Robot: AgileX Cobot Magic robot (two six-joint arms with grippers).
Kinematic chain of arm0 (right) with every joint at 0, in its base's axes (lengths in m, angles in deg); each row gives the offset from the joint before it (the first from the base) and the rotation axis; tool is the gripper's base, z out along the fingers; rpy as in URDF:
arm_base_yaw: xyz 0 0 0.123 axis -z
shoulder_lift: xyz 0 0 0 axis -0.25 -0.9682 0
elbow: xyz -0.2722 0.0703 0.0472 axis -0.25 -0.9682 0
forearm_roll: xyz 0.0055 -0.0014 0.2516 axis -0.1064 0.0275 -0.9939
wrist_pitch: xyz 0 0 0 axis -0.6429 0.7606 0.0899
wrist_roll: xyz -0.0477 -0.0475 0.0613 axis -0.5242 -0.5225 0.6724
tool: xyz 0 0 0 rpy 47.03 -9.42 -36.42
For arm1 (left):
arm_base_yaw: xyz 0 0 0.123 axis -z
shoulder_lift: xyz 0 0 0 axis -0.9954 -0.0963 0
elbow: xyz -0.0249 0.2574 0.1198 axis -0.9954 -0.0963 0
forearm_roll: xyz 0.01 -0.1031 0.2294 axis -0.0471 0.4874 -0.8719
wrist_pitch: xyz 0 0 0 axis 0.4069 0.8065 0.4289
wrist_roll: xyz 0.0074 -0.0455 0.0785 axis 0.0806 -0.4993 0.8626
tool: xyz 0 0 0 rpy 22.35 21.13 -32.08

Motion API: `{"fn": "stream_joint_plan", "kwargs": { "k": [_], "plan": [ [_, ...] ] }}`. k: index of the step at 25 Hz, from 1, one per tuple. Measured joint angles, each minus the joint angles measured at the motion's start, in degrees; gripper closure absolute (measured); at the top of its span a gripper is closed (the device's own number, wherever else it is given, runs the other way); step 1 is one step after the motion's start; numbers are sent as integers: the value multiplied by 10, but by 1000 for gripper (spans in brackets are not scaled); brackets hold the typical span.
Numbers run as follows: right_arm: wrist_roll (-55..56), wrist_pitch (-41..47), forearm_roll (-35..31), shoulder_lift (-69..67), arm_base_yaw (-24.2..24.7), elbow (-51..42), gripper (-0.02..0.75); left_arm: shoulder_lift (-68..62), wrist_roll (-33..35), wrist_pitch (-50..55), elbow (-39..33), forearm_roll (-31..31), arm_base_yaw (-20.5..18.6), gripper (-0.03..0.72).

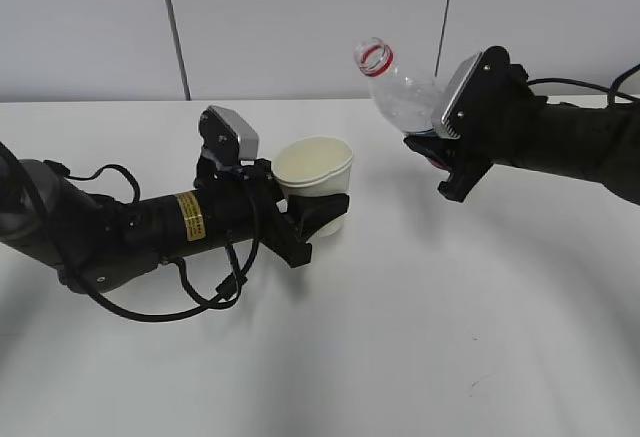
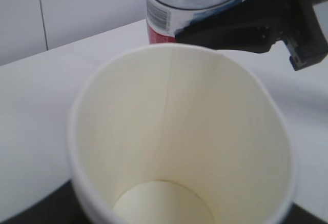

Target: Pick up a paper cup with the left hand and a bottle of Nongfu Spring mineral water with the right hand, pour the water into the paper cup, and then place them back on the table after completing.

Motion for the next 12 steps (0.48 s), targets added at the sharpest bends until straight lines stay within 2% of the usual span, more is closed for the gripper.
{"fn": "stream_joint_plan", "kwargs": {
  "k": [12],
  "plan": [
    [-46, 8, 0, 13, 0, 16, 328, 3, -15, 5, 0, -1, 3, 312]
  ]
}}
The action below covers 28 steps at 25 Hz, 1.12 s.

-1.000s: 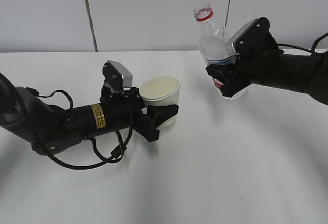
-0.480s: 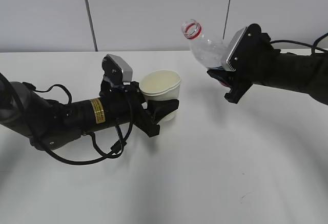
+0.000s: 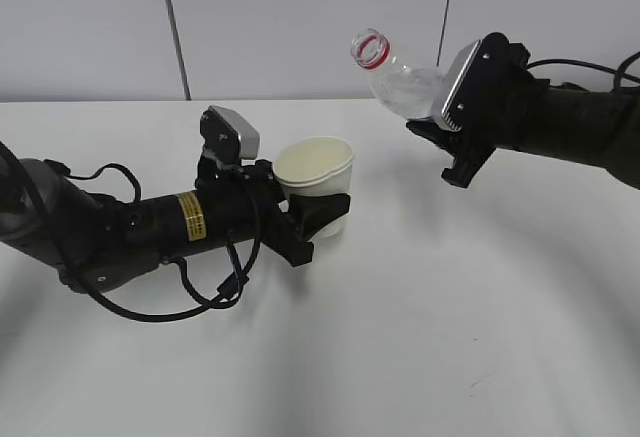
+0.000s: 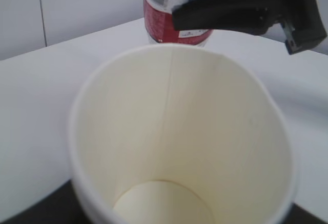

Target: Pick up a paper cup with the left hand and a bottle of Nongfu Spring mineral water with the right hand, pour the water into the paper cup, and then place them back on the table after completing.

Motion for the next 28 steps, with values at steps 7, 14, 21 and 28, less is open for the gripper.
{"fn": "stream_joint_plan", "kwargs": {
  "k": [7, 14, 21, 28],
  "plan": [
    [-64, 23, 0, 1, 0, 11, 328, 8, 0, 0, 0, -2, 10, 312],
    [-109, 28, 0, 1, 0, 18, 328, 8, -10, 0, 0, -3, 10, 312],
    [-174, 29, -15, 1, 0, 18, 328, 8, -15, -3, 0, -6, 10, 313],
    [-214, 30, -35, 1, 0, 19, 328, 8, -15, -9, 0, -6, 10, 313]
  ]
}}
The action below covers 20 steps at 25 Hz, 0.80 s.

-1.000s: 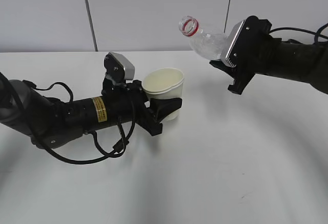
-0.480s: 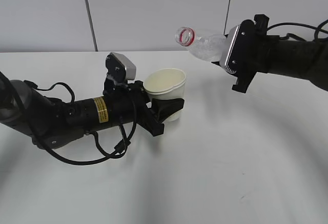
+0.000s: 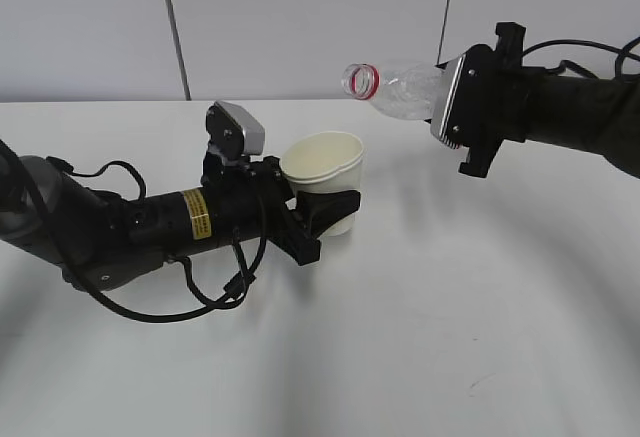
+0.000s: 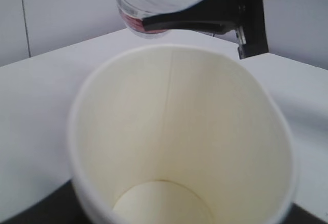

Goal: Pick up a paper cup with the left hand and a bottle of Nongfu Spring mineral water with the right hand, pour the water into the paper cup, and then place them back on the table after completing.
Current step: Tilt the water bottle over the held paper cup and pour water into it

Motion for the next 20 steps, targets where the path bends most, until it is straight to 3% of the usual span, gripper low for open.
{"fn": "stream_joint_plan", "kwargs": {
  "k": [20],
  "plan": [
    [-100, 2, -18, 0, 0, 21, 329, 0, -2, 0, 0, 0, 0, 313]
  ]
}}
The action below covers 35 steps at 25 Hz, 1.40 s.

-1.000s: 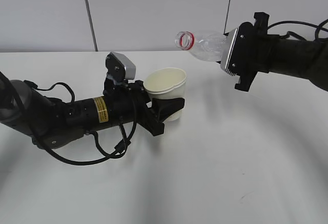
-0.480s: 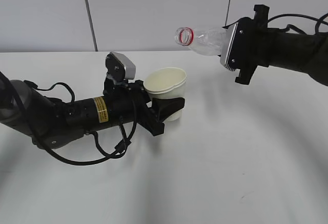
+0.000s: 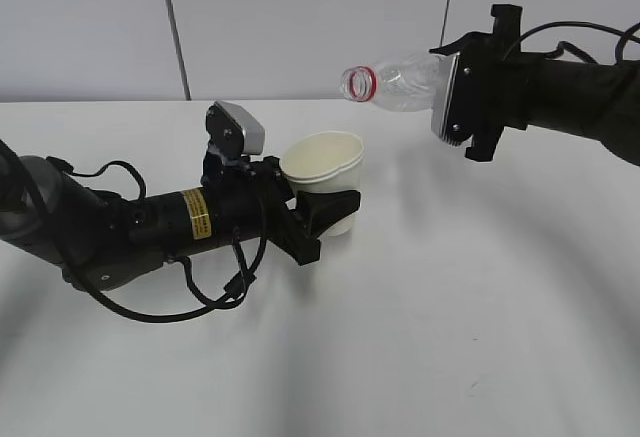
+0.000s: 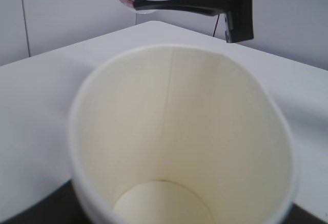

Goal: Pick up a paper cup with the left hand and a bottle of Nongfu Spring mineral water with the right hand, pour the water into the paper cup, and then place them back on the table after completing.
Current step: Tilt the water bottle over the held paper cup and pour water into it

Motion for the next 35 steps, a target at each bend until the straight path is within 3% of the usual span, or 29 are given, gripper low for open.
{"fn": "stream_joint_plan", "kwargs": {
  "k": [35],
  "plan": [
    [-128, 3, -2, 0, 0, 11, 329, 0, -1, 0, 0, -21, 0, 313]
  ]
}}
